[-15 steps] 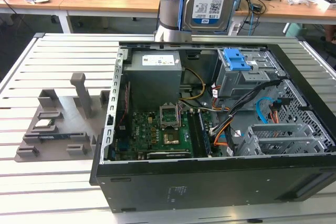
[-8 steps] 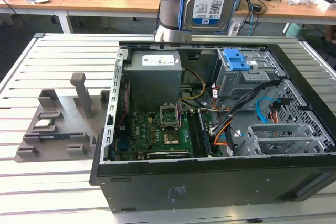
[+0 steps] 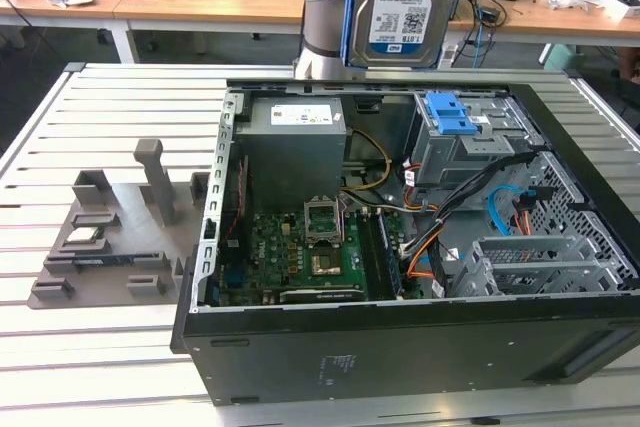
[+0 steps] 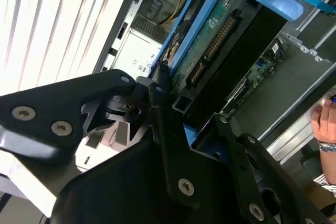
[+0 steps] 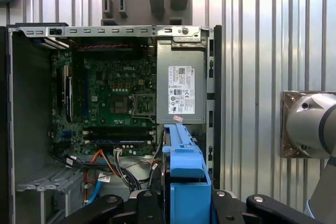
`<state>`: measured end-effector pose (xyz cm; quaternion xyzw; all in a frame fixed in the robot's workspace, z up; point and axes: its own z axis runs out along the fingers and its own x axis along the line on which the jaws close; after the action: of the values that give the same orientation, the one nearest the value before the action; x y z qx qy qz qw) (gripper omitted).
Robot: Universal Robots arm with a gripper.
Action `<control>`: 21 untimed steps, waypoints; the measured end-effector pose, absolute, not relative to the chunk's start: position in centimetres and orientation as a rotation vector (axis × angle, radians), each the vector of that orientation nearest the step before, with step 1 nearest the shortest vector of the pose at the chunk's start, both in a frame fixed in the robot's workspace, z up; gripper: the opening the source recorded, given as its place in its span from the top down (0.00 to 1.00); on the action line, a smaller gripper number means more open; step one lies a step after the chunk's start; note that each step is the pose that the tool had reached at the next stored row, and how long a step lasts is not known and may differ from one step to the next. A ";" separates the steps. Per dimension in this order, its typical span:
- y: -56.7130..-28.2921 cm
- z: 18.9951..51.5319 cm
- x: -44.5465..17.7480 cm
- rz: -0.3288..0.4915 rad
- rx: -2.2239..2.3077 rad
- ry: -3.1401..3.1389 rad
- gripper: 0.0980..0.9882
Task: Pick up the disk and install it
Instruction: 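Pick up the disk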
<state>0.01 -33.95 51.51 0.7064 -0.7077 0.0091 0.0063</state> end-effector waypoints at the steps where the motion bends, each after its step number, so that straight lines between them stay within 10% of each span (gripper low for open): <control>1: -34.2 51.5 0.0 0.028 2.210 -2.215 0.70; 21: -36.9 51.5 0.0 0.029 2.211 -2.214 0.70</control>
<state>0.01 -36.85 51.47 0.7064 -0.7077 0.0091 0.0063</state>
